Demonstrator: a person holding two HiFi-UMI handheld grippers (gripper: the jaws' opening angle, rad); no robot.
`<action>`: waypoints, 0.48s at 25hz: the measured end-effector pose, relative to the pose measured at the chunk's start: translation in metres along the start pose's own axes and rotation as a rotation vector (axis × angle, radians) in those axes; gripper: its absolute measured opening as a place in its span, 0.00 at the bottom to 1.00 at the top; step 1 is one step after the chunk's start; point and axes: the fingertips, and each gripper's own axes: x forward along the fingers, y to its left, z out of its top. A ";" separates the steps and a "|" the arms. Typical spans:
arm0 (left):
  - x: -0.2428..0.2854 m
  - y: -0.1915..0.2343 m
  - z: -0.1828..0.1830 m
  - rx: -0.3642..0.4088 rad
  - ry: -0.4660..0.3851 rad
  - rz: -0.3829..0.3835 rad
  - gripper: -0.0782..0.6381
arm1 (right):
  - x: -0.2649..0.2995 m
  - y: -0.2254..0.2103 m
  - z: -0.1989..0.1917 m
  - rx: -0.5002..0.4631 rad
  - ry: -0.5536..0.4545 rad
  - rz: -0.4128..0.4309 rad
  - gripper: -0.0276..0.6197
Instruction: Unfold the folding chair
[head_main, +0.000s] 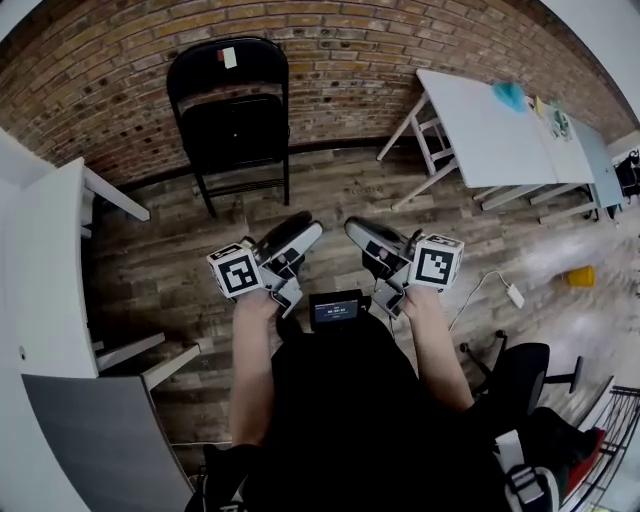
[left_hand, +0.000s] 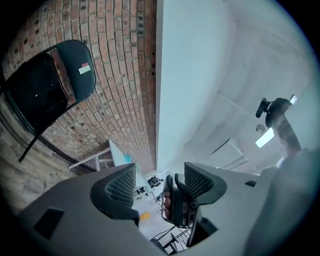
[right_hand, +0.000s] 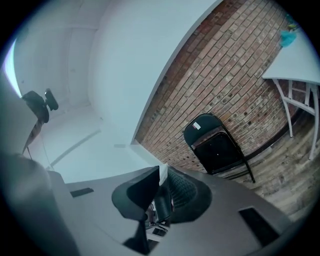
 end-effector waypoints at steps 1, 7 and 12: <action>0.002 0.004 0.001 -0.003 0.004 0.005 0.57 | 0.002 -0.005 0.002 0.011 -0.004 0.003 0.10; 0.012 0.036 0.019 -0.027 0.006 0.064 0.57 | 0.025 -0.036 0.024 0.089 -0.005 0.048 0.10; 0.040 0.064 0.045 -0.010 -0.016 0.120 0.56 | 0.047 -0.077 0.055 0.117 0.045 0.066 0.10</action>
